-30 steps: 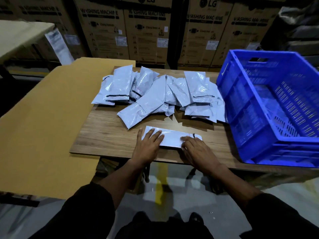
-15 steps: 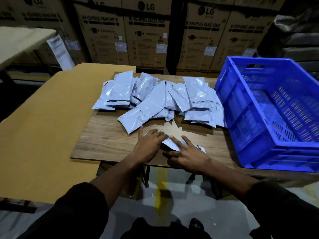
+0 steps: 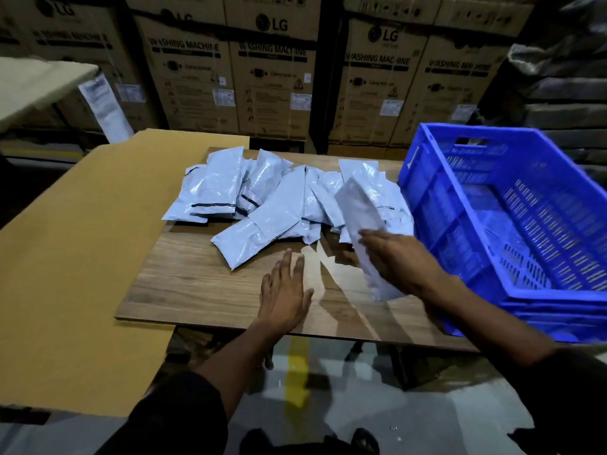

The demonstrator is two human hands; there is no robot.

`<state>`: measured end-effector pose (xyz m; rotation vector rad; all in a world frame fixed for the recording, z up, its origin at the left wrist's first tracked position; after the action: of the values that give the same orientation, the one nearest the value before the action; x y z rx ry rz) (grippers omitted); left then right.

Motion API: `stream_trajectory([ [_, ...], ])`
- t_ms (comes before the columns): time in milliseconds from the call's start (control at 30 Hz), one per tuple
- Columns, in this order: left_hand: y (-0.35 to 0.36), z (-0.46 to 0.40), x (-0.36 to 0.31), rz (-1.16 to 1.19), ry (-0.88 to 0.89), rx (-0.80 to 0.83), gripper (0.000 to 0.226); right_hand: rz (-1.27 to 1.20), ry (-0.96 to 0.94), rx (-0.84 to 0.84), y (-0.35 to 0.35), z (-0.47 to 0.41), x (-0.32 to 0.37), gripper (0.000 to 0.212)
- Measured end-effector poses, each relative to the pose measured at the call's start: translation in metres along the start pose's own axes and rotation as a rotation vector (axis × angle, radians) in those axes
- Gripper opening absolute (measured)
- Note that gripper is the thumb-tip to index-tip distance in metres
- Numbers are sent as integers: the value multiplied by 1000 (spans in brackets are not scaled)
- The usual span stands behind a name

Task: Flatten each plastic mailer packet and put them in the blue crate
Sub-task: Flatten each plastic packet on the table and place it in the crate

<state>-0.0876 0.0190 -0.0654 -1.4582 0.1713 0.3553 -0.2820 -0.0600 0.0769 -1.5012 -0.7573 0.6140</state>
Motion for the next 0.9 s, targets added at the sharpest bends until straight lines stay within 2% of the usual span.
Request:
stream_trajectory([
  [67, 12, -4, -16, -89, 10, 79, 69, -51, 51, -157, -26, 6, -21, 36],
  [233, 33, -16, -60, -159, 57, 139, 62, -127, 166, -425, -96, 30, -70, 37],
  [400, 46, -32, -95, -187, 59, 123, 59, -94, 269, -519, -152, 66, -129, 36],
  [500, 51, -38, -107, -162, 37, 102, 59, 10, 357, -516, -170, 87, -165, 36],
  [600, 54, -42, -118, -138, 8, 49, 61, 120, 432, -377, -156, 98, -195, 36],
  [767, 57, -44, -123, -133, -23, -19, 60, 194, 532, 176, -81, 86, -227, 28],
  [900, 62, -44, -123, -171, -77, 0, 60, 200, 457, 350, -37, 69, -224, 25],
])
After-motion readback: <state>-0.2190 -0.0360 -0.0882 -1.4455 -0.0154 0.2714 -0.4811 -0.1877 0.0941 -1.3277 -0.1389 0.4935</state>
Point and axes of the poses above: each hand's wrist, its own z-axis away from the middle knuckle, its own y-axis out of the palm, x = y × z, the point moved 5 cm from there along -z, towards the middle knuckle, and after that the axes turned 8 degrees about x, right-handed, at the moved point
